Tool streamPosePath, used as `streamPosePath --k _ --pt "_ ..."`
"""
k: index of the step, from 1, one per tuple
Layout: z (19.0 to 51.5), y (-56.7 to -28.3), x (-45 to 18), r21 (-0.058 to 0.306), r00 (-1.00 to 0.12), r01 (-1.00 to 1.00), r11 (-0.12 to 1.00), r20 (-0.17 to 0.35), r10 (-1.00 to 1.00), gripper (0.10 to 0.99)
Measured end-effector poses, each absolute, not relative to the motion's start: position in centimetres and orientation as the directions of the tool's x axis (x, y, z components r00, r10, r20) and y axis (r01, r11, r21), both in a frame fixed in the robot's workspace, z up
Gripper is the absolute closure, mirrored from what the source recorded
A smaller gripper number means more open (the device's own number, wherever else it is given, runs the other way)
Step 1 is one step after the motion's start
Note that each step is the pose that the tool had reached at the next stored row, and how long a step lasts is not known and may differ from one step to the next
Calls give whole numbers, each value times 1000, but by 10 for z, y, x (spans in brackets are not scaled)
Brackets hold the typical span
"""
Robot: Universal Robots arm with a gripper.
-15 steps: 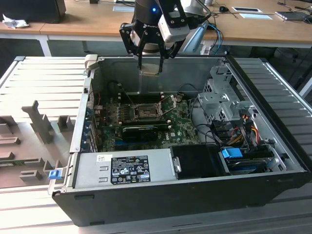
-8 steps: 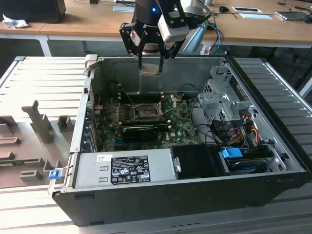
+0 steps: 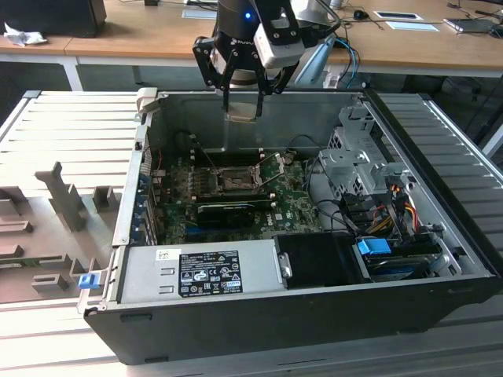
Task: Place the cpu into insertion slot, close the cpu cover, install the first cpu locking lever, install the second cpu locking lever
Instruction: 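Place the cpu into insertion slot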
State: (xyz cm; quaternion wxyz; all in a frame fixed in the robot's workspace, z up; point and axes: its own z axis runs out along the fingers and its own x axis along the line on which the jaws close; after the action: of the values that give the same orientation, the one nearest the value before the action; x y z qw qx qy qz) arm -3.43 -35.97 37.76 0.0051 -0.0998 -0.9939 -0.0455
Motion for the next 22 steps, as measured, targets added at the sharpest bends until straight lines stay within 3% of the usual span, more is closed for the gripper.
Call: streamPosePath --k 22 --pt "378 -360 -34 89 -969 249 964 19 248 557"
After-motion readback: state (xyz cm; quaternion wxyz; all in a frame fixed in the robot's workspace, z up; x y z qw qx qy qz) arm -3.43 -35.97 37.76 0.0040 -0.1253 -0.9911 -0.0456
